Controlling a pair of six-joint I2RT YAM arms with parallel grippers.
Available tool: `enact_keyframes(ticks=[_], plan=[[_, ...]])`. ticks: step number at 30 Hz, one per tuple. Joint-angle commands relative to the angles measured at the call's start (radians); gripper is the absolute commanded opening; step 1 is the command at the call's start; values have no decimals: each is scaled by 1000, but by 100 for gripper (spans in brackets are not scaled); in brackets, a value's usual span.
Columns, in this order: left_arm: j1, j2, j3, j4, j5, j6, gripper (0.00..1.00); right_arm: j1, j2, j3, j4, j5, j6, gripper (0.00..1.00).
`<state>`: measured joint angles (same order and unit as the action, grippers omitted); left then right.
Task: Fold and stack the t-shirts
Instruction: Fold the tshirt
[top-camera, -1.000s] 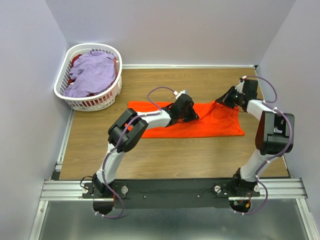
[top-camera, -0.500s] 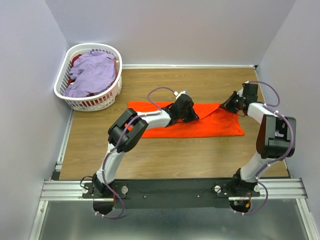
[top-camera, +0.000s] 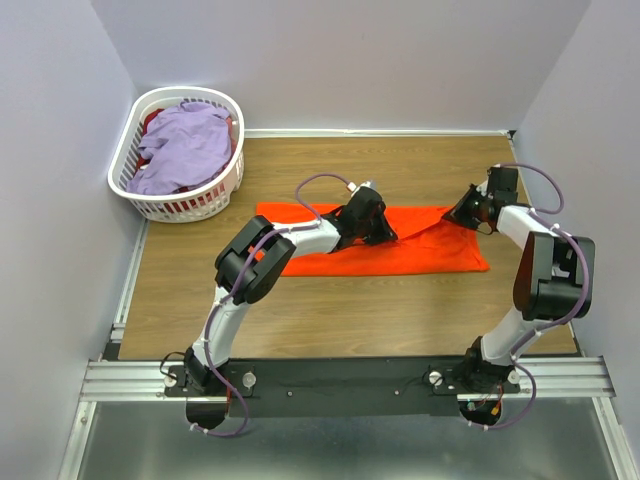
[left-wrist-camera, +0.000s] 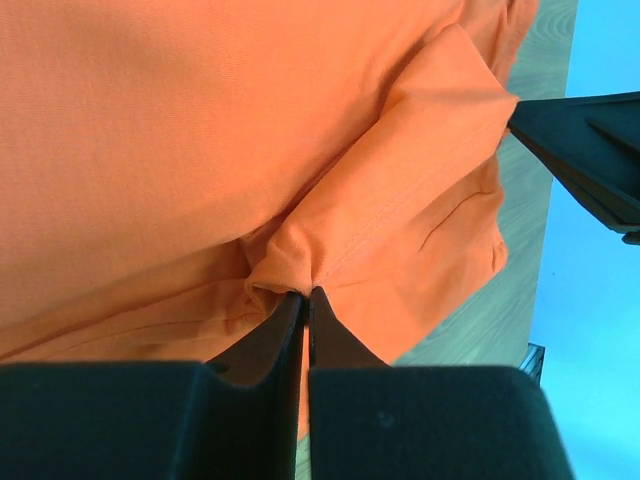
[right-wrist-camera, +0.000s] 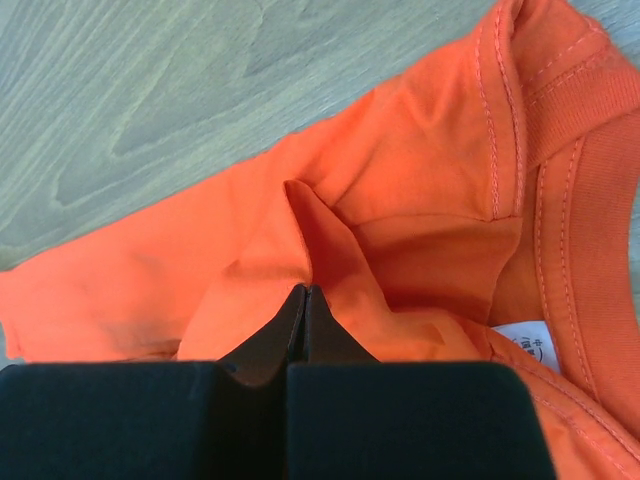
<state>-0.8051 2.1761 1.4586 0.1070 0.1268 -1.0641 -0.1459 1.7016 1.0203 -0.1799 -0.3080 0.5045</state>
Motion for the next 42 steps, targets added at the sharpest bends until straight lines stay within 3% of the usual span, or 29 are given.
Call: enact_keyframes(ticks=[1, 8, 15, 17, 19, 28, 38, 42], plan=[[1, -47, 5, -20, 34, 21, 10, -6, -19, 8, -55, 38, -15, 1], [1, -16, -1, -24, 51, 26, 22, -6, 21, -19, -64, 78, -12, 2], [1, -41, -24, -26, 22, 27, 38, -4, 9, -6, -70, 76, -18, 23], [1, -65, -26, -26, 10, 39, 48, -4, -23, 1, -70, 75, -18, 29], [1, -87, -37, -26, 1, 49, 50, -6, -51, 6, -70, 67, -12, 34], [35, -298, -184, -79, -148, 171, 51, -6, -94, -14, -12, -74, 43, 33], [237, -308, -231, -250, -337, 484, 51, -6, -157, -181, 13, 73, 98, 33], [260, -269, -186, -283, -392, 549, 52, -4, -210, -235, 16, 139, 126, 41]])
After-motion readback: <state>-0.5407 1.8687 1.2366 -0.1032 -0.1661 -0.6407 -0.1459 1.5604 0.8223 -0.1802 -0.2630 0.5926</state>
